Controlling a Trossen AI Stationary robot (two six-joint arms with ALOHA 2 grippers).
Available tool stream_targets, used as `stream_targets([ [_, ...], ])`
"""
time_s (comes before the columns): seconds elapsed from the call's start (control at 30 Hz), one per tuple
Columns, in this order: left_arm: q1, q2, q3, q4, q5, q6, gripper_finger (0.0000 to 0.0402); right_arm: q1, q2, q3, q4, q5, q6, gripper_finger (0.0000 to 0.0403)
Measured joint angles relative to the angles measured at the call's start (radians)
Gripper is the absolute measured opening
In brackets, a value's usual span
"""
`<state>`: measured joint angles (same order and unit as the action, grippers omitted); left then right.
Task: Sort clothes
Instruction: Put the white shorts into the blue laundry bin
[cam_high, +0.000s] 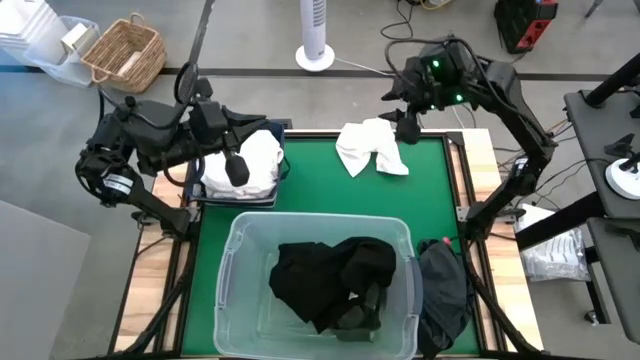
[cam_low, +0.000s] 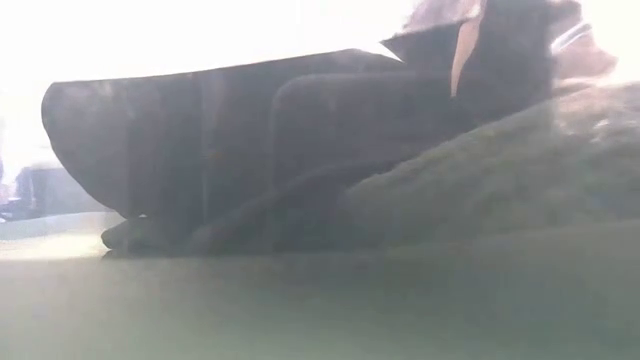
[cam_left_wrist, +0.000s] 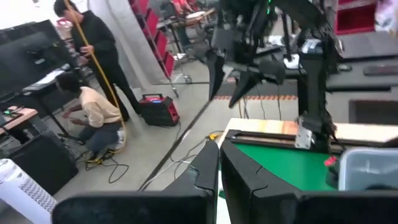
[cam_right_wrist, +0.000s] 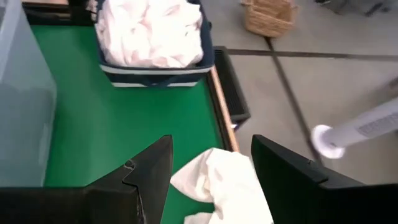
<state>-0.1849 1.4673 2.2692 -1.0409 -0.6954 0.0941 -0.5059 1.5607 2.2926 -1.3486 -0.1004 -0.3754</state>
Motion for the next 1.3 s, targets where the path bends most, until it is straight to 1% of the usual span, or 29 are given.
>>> stream_targets([
  [0.07,0.0,0.0,0.0,0.015,-0.004,0.0,0.0,-0.057,-0.008,-0.043,0.021,-0.074,-0.026,0.021],
  [0.17,0.005,0.0,0.0,0.035,-0.004,0.002,0.0,-0.15,-0.027,-0.137,0.064,-0.152,-0.051,0.021],
  [0.33,0.023,-0.003,0.0,0.066,-0.005,0.002,0.0,-0.287,-0.075,-0.35,0.166,-0.299,-0.054,0.021],
  [0.4,0.034,-0.003,0.0,0.068,-0.005,0.0,0.0,-0.327,-0.099,-0.443,0.21,-0.323,-0.038,0.021],
  [0.57,0.062,-0.003,0.0,0.077,-0.006,-0.01,0.0,-0.386,-0.155,-0.663,0.266,-0.318,0.005,0.021],
  [0.73,0.092,-0.003,0.0,0.077,-0.006,-0.021,0.0,-0.409,-0.216,-0.899,0.396,-0.312,0.053,0.021],
  [0.8,0.102,-0.003,0.0,0.077,-0.006,-0.025,0.0,-0.411,-0.239,-0.987,0.448,-0.263,0.062,0.021],
  [0.9,0.109,-0.003,0.0,0.077,-0.006,-0.025,0.0,-0.411,-0.272,-1.105,0.529,-0.159,0.06,0.021],
  [1.0,0.113,-0.003,0.0,0.077,-0.006,-0.025,0.0,-0.412,-0.303,-1.214,0.631,-0.097,0.054,0.021],
  [1.17,0.113,-0.003,0.0,0.077,-0.006,-0.025,0.0,-0.411,-0.338,-1.391,0.818,-0.081,0.069,0.021],
  [1.3,0.113,-0.003,0.0,0.077,-0.006,-0.025,0.0,-0.411,-0.343,-1.492,0.904,-0.082,0.073,0.021],
])
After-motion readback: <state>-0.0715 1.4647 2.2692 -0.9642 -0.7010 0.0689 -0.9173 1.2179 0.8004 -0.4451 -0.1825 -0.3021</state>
